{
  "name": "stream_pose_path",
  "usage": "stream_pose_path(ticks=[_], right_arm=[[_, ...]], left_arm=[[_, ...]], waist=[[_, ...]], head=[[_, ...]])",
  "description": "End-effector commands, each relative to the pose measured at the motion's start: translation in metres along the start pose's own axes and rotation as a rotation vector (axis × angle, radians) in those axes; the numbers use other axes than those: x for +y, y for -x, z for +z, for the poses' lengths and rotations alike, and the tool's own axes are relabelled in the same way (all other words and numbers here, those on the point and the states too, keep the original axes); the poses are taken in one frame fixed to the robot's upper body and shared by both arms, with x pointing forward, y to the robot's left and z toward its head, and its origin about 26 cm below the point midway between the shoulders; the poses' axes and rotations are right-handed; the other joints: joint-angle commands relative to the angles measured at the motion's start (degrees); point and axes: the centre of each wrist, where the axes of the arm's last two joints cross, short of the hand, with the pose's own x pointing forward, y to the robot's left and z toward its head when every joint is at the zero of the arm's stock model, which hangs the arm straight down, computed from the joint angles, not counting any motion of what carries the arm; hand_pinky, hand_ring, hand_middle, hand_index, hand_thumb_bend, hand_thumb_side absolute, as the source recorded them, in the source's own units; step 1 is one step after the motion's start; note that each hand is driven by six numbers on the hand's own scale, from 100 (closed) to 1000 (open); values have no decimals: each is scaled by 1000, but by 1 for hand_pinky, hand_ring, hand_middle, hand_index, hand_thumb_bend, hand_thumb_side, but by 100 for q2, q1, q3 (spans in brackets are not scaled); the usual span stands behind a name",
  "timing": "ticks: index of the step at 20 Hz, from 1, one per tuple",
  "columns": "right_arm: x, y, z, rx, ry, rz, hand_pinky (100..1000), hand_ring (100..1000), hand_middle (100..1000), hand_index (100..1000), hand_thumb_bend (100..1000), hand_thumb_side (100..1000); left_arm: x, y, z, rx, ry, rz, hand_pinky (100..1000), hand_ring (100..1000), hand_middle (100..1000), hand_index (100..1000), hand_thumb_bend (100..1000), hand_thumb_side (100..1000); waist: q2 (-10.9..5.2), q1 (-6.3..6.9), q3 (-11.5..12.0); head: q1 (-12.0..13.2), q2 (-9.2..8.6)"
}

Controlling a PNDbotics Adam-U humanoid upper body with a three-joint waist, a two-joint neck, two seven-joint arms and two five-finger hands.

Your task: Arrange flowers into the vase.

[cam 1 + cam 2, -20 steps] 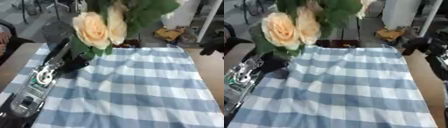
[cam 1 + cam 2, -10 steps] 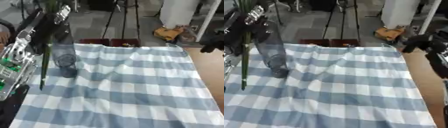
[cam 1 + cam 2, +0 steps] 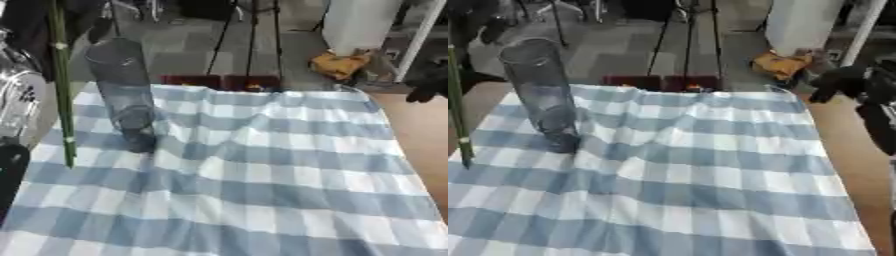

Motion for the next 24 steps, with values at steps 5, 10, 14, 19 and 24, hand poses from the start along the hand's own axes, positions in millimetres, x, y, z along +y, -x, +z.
stream_pose_path(ticks=[5, 10, 14, 19, 24], right_arm=[[-11, -9, -7, -27, 20, 19, 785, 580, 489, 770, 100, 1000], [-12, -10, -8, -31, 35, 17, 783, 579, 489, 767, 100, 1000], [-13, -12, -12, -48, 50, 10, 781, 579, 486, 766, 100, 1000], [-13, -18, -18, -81, 64, -3, 780, 579, 485, 765, 100, 1000], [-15, -21, -20, -100, 67, -4, 780, 577, 484, 765, 100, 1000]], left_arm=[[18, -30, -4, -192, -129, 11, 100, 100, 100, 100, 100, 677], [31, -40, -9, -252, -214, 14, 100, 100, 100, 100, 100, 687], [44, -45, -18, -299, -294, 29, 100, 100, 100, 100, 100, 686], [53, -49, -28, -362, -344, 44, 100, 100, 100, 100, 100, 687], [55, -54, -37, -418, -359, 41, 100, 100, 100, 100, 100, 682]], waist=[[-93, -9, -18], [-95, -13, -23], [-71, -7, -54], [25, -1, -114], [137, -15, -182]], head=[[70, 6], [81, 17], [118, -58], [202, -291], [279, -403]])
